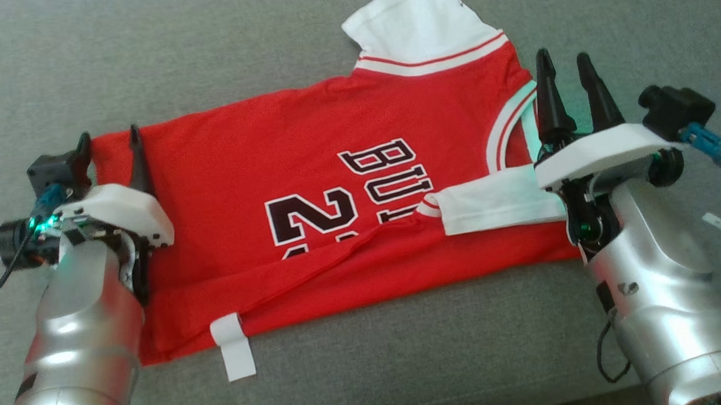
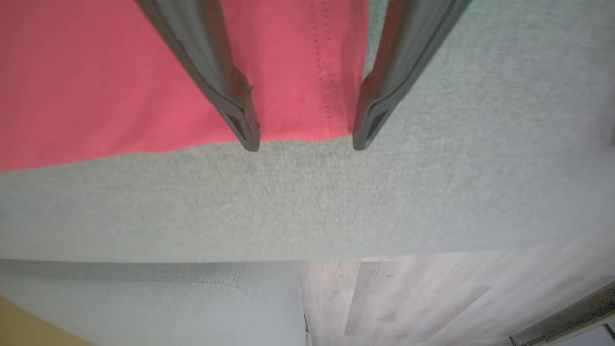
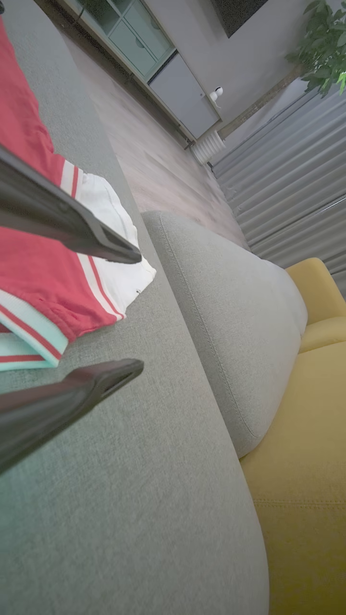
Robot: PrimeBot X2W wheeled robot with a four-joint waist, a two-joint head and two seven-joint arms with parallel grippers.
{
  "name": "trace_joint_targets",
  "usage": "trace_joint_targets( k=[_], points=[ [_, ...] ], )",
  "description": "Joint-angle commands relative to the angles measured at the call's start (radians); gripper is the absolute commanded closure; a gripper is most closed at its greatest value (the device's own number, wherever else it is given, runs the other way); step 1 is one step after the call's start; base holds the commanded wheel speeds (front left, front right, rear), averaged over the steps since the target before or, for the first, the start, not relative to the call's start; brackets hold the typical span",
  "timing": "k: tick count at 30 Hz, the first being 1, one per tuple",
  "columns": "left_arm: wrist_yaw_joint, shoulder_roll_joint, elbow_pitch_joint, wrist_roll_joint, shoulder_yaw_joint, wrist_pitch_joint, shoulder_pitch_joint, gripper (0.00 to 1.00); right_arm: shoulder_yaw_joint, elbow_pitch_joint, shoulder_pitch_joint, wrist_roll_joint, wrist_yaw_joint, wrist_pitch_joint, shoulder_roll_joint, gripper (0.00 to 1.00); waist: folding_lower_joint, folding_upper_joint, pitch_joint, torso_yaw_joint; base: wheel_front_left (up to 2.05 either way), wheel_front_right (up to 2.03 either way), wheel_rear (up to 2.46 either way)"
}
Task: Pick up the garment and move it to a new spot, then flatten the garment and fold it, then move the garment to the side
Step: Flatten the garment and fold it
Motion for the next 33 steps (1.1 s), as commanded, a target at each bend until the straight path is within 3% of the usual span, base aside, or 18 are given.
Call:
trace_joint_targets(
  k=[1, 15, 25, 27, 28, 33],
  points=[
    [0.007, 0.047, -0.002, -0.007, 0.024, -0.005, -0.026, 0.0, 0.023, -0.037, -0.031, -0.006, 0.003, -0.011, 0.009, 0.0, -0.0002, 0.0, 0.017, -0.014, 0.0, 0.0, 0.0],
    [0.065, 0.031, 0.091, -0.041, 0.043, -0.029, -0.041, 0.0, 0.038, -0.046, -0.06, 0.002, 0.003, -0.011, -0.013, 0.0, -0.0002, 0.0, 0.04, 0.007, 0.0, 0.0, 0.0],
    [0.055, 0.021, 0.119, -0.056, 0.041, -0.029, -0.032, 0.0, 0.06, -0.043, -0.077, 0.015, 0.003, -0.011, -0.017, 0.0, -0.0002, 0.0, 0.053, 0.008, 0.0, 0.0, 0.0],
    [0.047, 0.02, 0.128, -0.059, 0.038, -0.025, -0.037, 0.81, 0.066, -0.04, -0.093, 0.014, 0.003, -0.007, -0.026, 0.0, -0.0002, 0.0, 0.059, 0.008, 0.0, 0.0, 0.0],
    [0.043, 0.018, 0.132, -0.058, 0.033, -0.024, -0.04, 1.0, 0.069, -0.04, -0.105, 0.011, 0.003, -0.004, -0.033, 0.0, -0.0002, 0.0, 0.062, 0.01, 0.0, 0.0, 0.0],
    [0.04, 0.008, 0.137, -0.06, 0.025, -0.026, -0.056, 1.0, 0.085, -0.027, -0.167, -0.004, 0.003, 0.031, -0.062, 0.0, -0.0002, 0.0, 0.076, 0.025, 0.0, 0.0, 0.0]
  ],
)
